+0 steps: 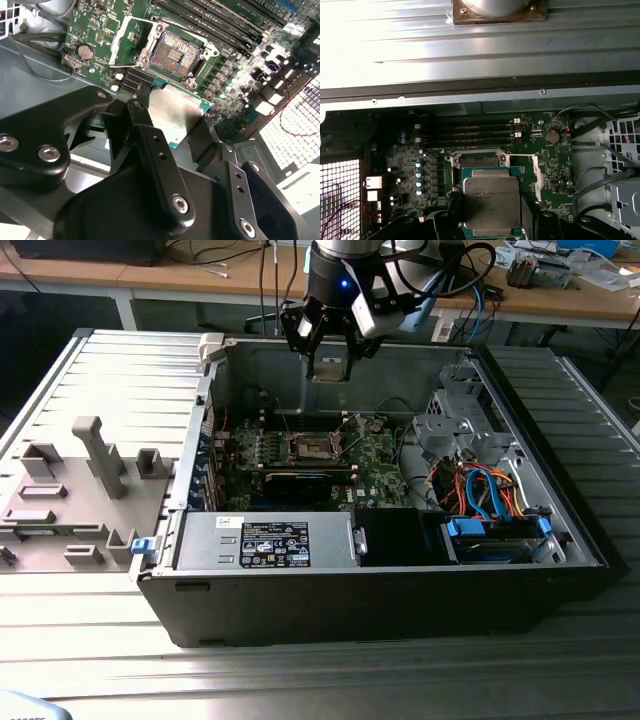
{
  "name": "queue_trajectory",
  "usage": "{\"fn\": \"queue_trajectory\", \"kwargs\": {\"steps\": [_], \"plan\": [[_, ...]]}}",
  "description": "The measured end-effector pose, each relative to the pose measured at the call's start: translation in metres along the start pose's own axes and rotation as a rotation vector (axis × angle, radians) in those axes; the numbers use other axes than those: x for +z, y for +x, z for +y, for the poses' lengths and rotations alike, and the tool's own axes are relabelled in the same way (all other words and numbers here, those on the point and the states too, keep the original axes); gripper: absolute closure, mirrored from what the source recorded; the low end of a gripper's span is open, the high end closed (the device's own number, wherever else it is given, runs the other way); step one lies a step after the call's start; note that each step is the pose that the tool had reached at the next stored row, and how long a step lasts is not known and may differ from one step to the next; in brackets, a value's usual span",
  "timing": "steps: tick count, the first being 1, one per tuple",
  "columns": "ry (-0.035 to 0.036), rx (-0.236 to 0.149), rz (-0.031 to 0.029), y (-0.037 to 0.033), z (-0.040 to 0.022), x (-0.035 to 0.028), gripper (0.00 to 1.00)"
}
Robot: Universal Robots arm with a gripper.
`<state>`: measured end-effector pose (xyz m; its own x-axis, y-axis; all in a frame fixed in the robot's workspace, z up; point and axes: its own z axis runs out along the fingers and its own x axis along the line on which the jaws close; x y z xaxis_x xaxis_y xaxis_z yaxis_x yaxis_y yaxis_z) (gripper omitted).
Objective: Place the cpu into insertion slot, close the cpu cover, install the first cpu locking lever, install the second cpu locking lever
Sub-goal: 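Place the cpu into insertion slot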
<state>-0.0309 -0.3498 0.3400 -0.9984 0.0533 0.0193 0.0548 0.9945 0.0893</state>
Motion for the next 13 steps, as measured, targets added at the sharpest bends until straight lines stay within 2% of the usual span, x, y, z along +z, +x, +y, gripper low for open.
{"fn": "queue_trajectory", "kwargs": {"steps": [13], "plan": [[-0.0003, 0.017, -0.0016, 0.0000, 0.0000, 0.0002, 0.45]]}}
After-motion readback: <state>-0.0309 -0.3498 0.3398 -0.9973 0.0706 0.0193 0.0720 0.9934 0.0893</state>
